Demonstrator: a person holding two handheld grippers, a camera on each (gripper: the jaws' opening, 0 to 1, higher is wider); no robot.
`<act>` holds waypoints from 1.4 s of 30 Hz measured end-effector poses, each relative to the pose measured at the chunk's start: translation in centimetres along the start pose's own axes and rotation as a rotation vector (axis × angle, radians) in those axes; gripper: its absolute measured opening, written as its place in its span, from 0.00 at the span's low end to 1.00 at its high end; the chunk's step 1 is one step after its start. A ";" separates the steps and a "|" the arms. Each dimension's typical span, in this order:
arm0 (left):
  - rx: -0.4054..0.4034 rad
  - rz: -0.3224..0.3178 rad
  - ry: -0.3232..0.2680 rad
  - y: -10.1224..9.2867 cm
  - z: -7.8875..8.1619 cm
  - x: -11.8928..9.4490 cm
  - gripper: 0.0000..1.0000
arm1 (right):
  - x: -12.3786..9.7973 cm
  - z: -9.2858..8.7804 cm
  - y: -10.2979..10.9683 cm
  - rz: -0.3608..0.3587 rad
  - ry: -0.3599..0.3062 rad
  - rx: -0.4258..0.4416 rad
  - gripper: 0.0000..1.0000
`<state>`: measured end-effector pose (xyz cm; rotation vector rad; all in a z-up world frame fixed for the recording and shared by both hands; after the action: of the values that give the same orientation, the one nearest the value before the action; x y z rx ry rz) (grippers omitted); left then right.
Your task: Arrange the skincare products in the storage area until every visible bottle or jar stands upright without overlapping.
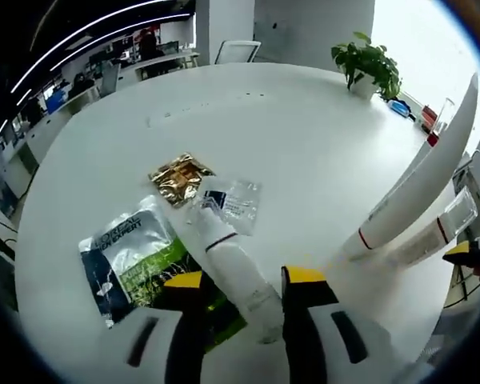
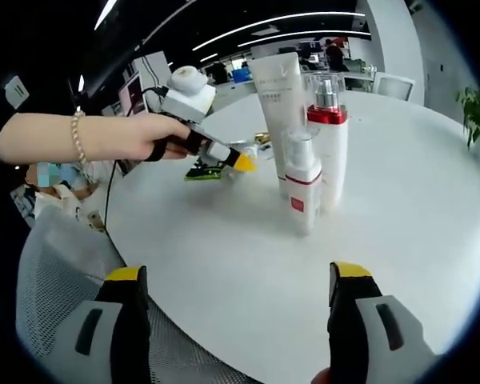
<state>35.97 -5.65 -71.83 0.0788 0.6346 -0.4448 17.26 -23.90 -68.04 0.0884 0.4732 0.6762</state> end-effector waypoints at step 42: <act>-0.439 -0.198 -0.167 0.2 -0.5 -7.2 0.16 | 0.3 0.2 0.9 0.052 -0.011 -0.007 0.91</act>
<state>30.61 -2.68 -68.06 -0.4374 0.5654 -0.4879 17.05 -23.05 -67.76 0.0985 0.4596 0.7281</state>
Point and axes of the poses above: the point that each gripper's makers call its tool centre point, and the gripper's own axes: x roughly forward along the fingers, y roughly to its left, z roughly out of its top, the point moved 5 cm from there along -x, roughly backward along the fingers, and after that the axes turned 15 degrees about -y, right-handed, at the moved point
